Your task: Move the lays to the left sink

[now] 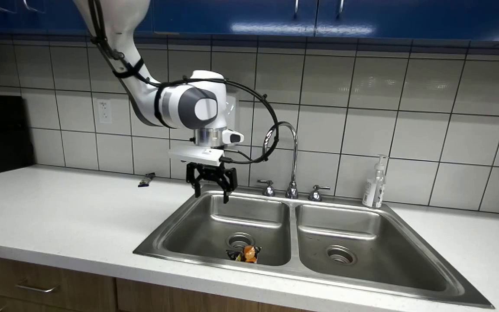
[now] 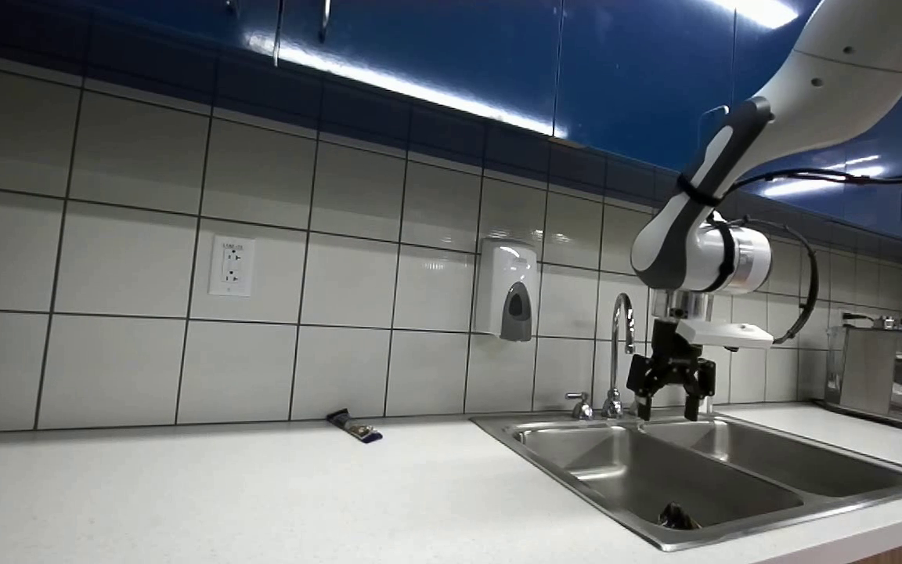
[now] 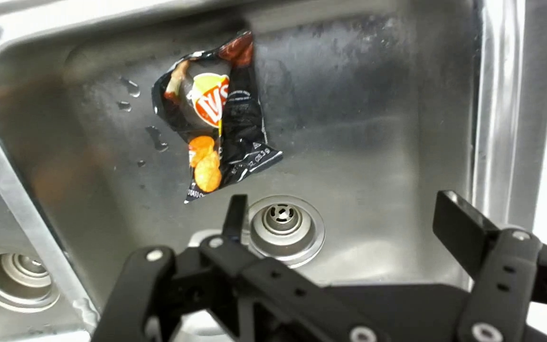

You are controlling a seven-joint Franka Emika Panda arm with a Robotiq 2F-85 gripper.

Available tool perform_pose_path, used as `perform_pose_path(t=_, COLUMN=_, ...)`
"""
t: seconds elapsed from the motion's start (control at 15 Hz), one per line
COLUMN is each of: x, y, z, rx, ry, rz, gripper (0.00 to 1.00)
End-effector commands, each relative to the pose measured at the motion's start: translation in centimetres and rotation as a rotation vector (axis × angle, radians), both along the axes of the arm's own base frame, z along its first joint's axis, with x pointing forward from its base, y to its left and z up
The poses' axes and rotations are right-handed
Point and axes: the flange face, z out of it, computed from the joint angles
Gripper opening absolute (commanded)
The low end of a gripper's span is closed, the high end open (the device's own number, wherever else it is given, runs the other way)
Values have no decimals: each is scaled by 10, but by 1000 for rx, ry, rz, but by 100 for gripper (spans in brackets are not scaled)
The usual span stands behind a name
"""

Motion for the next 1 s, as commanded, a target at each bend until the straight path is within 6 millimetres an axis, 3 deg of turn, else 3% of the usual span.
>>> perform_pose_path(t=0.0, x=-38, y=36, z=18, rx=3, ry=30, rz=-15, gripper=100)
perform_pose_path(t=0.33, x=-60, y=73, z=24, rx=44, ry=48, rz=3, gripper=100)
perform_pose_path(t=0.4, x=-45, y=63, z=15, rx=28, ry=45, rz=16, gripper=100)
perform_pose_path(t=0.93, x=-54, y=70, z=17, rx=34, ry=47, rz=22, gripper=100)
